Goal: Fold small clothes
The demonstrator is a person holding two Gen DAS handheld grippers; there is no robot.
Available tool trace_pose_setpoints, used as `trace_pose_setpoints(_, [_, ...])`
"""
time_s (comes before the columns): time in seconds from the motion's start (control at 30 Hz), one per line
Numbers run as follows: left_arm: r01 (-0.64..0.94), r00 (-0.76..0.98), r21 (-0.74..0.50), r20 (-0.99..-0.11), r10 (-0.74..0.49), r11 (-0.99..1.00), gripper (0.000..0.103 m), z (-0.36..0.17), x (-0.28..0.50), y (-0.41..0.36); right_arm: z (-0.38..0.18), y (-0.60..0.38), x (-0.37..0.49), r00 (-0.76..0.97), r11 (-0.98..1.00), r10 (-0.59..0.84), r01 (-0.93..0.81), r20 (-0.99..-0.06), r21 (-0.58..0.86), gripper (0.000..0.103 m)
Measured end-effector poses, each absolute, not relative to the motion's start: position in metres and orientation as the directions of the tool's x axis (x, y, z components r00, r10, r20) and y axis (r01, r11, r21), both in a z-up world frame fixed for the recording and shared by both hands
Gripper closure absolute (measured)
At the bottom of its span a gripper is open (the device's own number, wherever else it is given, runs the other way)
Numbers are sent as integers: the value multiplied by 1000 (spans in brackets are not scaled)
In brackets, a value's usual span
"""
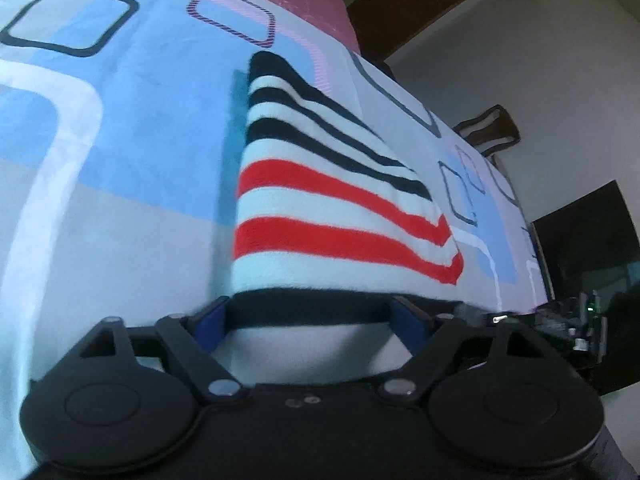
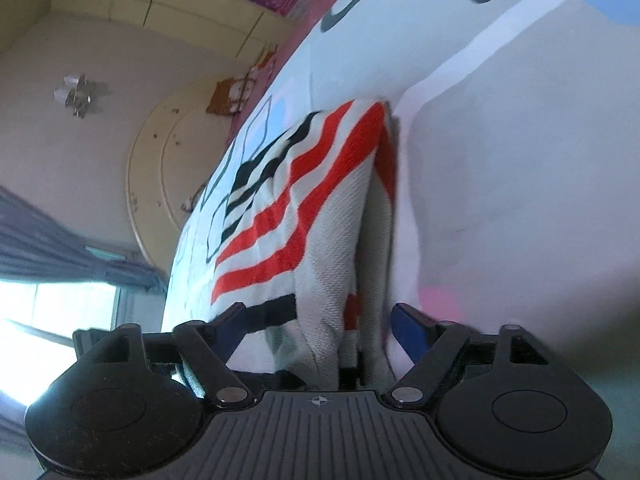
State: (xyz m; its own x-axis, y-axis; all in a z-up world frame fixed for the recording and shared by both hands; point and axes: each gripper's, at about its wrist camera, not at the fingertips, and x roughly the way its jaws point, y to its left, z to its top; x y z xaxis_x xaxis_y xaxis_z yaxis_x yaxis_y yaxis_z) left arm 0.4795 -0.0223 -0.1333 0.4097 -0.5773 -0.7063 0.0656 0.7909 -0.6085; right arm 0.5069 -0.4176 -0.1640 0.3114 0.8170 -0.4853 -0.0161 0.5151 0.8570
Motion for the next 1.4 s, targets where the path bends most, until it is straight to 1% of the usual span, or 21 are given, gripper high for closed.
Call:
trace_pose_setpoints(0.1, [67,411,-602,-710,-572,796,23,-133,482,-24,-165,-415,511,313,506,823,-25,-474,862,43])
trace_pose_setpoints(0.17, [71,407,-600,-712,-572,797,26,-133,482,-23,-165,-418,510,304,505,829,-42,-470,862,44])
trace_pose_setpoints(0.23, [70,412,-595,-713,-567,800,28,-132,482,-20,-169,-424,508,304,502,829,-34,-470,864,51])
trace_pose_setpoints(0.37, [71,411,-590,-718,-562,805,28,-133,487,-22,-170,-424,507,310,499,830,-38,-464,866,51])
trace_pose_setpoints(0.43, [72,414,-586,-719,-559,807,29,-134,490,-28,-164,-412,511,320,530,813,-61,-487,846,52])
trace_pose_setpoints(0.47, [78,415,-580,-721,-555,811,29,-134,491,-31,-162,-406,511,325,551,802,-75,-502,831,54])
trace_pose_setpoints(0.5, [82,418,-571,-724,-549,817,29,-133,492,-34,-158,-400,511,334,583,782,-92,-527,807,60])
trace_pose_setpoints(0.6, [118,420,-525,-743,-521,843,37,-128,491,-42,-154,-393,508,349,623,754,-114,-556,774,65])
trace_pose_setpoints(0.67, [146,426,-496,-749,-507,856,48,-121,489,-44,-152,-393,503,360,633,748,-129,-559,764,67])
trace_pose_setpoints(0.73, [161,437,-481,-748,-499,862,56,-115,486,-43,-148,-392,499,371,639,741,-135,-559,757,68])
trace_pose_setpoints(0.77, [167,442,-476,-746,-497,863,58,-112,484,-42,-146,-392,497,375,642,739,-140,-560,754,69])
trace_pose_setpoints(0.83, [189,450,-466,-741,-498,865,60,-105,481,-42,-139,-390,493,388,650,732,-155,-559,744,69])
trace_pose_setpoints(1.1, [279,466,-458,-703,-537,844,62,-87,469,-33,-112,-370,472,431,711,682,-204,-590,673,69])
trace_pose_setpoints(1.4, [337,474,-477,-659,-584,812,62,-70,456,9,-80,-334,445,479,761,628,-209,-614,615,69])
